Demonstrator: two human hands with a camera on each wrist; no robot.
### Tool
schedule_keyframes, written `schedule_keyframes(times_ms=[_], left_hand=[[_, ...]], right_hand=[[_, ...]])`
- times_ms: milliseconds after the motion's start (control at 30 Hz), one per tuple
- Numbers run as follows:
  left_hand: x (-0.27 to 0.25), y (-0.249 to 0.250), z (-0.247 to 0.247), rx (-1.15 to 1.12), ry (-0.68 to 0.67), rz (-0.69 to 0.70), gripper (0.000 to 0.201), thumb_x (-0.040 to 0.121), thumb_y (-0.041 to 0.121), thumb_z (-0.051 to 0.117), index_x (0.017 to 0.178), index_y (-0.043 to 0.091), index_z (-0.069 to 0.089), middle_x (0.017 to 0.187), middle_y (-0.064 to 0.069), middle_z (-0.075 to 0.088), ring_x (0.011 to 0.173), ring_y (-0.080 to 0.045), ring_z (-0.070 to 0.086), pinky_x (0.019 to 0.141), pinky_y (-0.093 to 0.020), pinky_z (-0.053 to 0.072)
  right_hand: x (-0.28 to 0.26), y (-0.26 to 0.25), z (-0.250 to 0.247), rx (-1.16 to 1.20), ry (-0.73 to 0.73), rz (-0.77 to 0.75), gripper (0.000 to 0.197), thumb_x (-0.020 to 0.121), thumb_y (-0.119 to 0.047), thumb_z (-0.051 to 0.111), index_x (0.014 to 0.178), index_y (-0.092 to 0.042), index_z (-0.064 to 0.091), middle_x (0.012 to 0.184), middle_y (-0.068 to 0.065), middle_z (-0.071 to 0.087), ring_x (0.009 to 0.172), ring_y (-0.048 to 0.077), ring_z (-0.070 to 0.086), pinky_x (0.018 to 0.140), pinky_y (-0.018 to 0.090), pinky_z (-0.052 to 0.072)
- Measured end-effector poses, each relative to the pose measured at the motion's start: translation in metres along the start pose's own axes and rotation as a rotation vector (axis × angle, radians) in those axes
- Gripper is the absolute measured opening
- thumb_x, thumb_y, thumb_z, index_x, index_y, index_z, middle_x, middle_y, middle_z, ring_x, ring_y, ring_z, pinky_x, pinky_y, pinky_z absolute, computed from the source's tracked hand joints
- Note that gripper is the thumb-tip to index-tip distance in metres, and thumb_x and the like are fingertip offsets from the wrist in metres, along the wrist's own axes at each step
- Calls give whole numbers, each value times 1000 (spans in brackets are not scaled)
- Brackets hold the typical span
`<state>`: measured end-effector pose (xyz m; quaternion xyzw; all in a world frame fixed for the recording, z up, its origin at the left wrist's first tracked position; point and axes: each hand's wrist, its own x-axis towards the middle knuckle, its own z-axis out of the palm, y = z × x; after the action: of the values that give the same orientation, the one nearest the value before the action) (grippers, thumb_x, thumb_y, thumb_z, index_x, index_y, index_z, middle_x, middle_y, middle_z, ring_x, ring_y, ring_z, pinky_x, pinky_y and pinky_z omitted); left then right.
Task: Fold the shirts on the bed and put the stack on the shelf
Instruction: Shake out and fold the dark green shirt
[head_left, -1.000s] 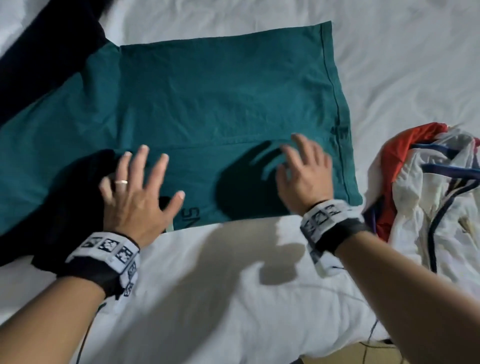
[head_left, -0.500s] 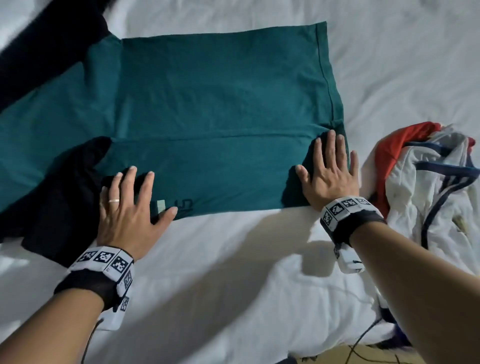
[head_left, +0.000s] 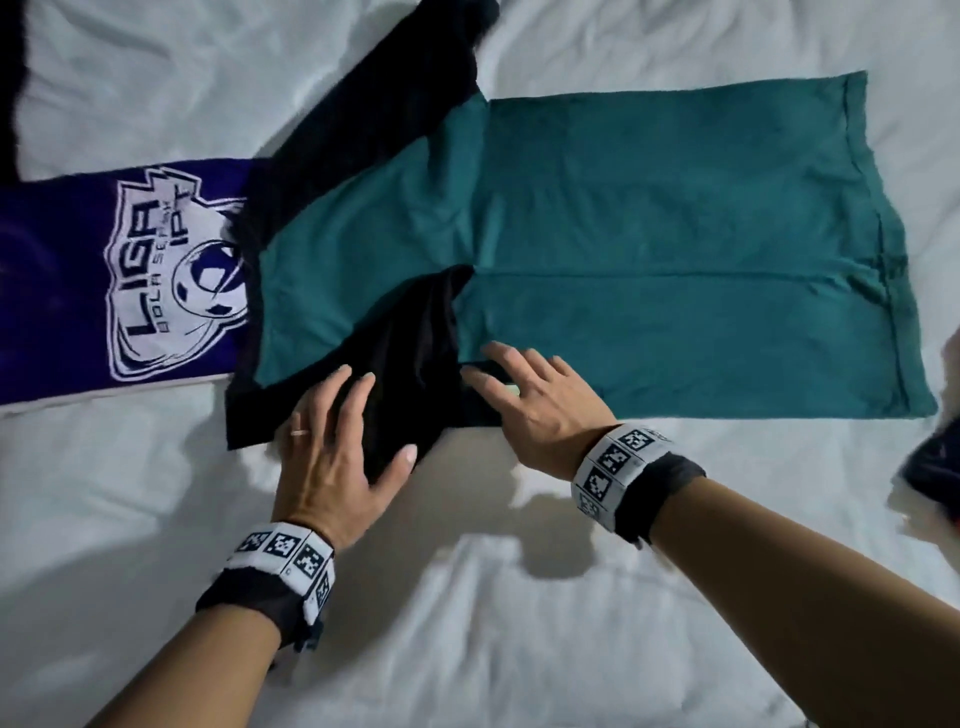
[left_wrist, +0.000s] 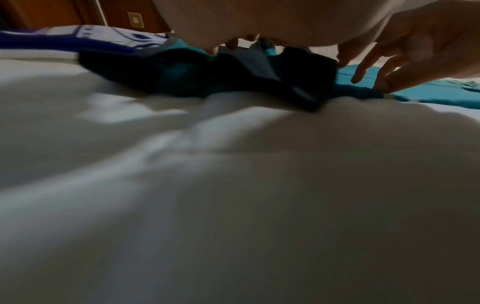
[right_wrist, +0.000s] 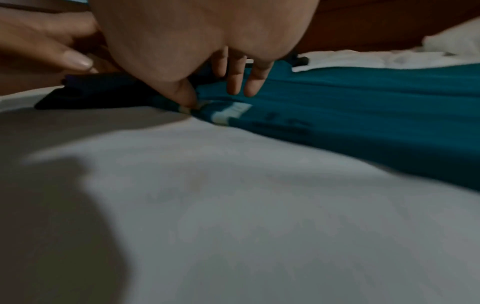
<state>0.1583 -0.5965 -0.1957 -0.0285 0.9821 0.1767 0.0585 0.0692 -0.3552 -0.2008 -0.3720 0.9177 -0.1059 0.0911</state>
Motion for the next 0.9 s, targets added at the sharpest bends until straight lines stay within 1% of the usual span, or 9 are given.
schedule_keyframes(times_ms=[67,133,200,267,400,533,700,833,900], left_hand=[[6,-29,-11,14,3,-48,77,83,58,51,144,12,45,151,-12,39,129,-41,44,101,-59,39],[12,-56,-19,41,-28,-65,75,82,60,49,142,14,49,150,-11,42,124,-41,45,96,-58,39],[17,-77,-22,41,-64,-36,73,82,62,47,137,16,55,145,-10,48,119,-39,48,93,-56,40],[20,-92,-22,8,-73,-19,70,85,64,43,136,18,56,144,-7,50,117,-37,49,95,-54,39],[20,-105,-22,-173,-7,-53,65,93,63,34,139,20,50,141,-2,49,125,-31,46,99,-41,27],[20,-100,-23,-333,86,-159,67,94,63,29,137,16,51,134,-5,51,122,-26,44,97,-39,28],[14,-99,-19,-324,171,-343,65,87,58,45,130,9,55,120,-14,55,108,-34,49,93,-51,42],[11,-102,-11,-296,225,-439,56,84,53,50,119,9,60,106,-14,56,95,-36,51,84,-48,46],[9,-104,-9,-311,247,-489,52,83,53,50,110,10,62,101,-12,56,91,-36,52,83,-47,45]], right_hand=[[25,-12,0,-91,-16,-91,72,75,-14,61,144,-23,43,144,18,43,104,34,55,74,41,48],[51,-15,-1,-188,-35,-178,64,79,-18,56,142,-25,45,145,17,43,107,33,53,76,41,46],[71,-17,-2,-187,-76,-254,41,80,-18,52,119,-20,64,127,13,60,95,31,57,71,39,46],[89,-19,-12,-138,-177,-285,30,77,-19,48,99,-16,69,104,7,66,85,30,60,67,38,46],[135,-32,-63,259,-232,-5,32,76,-26,44,95,-17,68,85,4,67,80,28,63,69,37,52],[200,-11,-97,407,-49,327,16,85,-14,50,75,-20,62,64,-6,55,60,7,53,61,21,44],[237,27,-81,469,404,654,28,91,-24,60,117,-18,67,102,-6,64,92,13,59,81,18,40],[216,25,-52,249,321,409,23,86,-25,60,102,-11,69,105,8,63,86,29,61,78,30,46],[207,24,-40,155,173,330,34,85,-34,61,113,-15,64,111,6,59,87,30,62,78,38,51]])
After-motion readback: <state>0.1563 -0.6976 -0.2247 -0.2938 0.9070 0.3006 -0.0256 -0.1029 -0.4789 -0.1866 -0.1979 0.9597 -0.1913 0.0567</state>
